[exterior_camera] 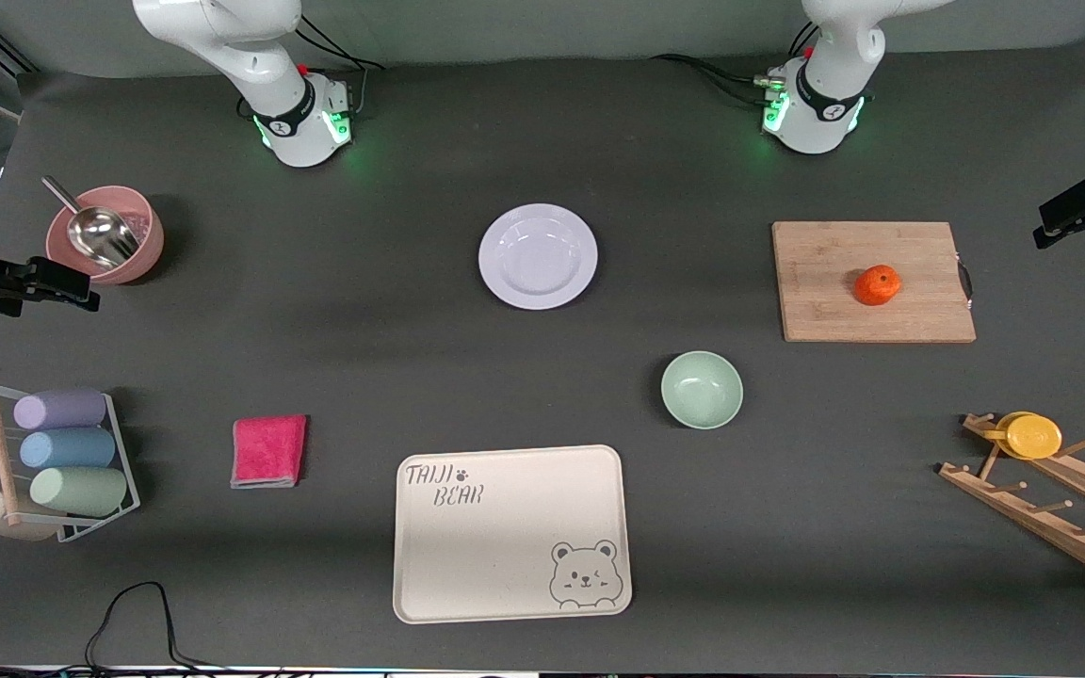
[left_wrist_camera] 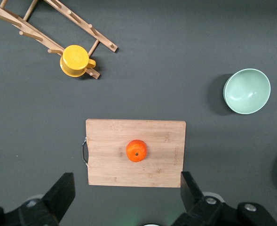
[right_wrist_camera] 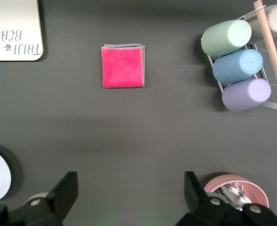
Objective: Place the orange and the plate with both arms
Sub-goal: 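Reach the left gripper toward the orange while the right gripper reaches the plate, then grasp the orange with the left gripper while the right gripper grasps the plate, then lift the orange with the left gripper while the right gripper lifts the plate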
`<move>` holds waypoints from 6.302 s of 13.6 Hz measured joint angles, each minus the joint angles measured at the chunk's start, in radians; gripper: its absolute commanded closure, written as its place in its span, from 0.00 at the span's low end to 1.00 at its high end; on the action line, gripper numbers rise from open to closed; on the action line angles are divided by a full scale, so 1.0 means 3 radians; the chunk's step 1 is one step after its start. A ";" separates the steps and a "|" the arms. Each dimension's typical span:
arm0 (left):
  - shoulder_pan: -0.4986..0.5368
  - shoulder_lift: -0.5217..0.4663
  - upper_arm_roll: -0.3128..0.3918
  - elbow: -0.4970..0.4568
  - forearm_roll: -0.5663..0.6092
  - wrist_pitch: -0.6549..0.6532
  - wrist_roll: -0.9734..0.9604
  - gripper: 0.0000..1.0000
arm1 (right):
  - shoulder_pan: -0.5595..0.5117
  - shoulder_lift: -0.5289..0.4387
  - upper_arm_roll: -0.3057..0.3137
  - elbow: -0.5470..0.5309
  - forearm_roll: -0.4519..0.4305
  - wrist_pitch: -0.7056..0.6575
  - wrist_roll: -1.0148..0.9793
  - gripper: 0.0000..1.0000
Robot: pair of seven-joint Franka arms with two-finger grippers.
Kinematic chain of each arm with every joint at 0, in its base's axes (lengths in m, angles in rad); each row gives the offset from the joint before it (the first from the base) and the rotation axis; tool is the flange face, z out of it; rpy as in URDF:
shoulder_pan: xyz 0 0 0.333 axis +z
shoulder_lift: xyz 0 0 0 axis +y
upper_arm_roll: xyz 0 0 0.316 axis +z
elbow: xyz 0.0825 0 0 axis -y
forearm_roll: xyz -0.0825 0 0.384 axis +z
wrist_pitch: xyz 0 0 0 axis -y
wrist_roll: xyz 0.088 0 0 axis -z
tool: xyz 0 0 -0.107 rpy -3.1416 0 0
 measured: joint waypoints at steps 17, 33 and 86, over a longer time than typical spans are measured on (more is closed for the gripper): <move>0.0015 -0.0929 0.0037 -0.2138 0.0006 0.1079 0.0001 0.00 | 0.0560 -0.0667 0.0043 -0.0767 0.0032 0.0095 0.0971 0.00; 0.0276 -0.0596 0.0170 -0.3832 -0.0005 0.3376 0.0229 0.00 | 0.1156 -0.1533 0.0281 -0.2350 0.1079 0.0803 0.1260 0.00; -0.1005 -0.0162 -0.2036 -0.1661 -0.0949 0.1786 -0.3680 0.84 | 0.1143 0.0992 -0.0191 -0.3798 0.5626 0.1302 -0.4400 0.60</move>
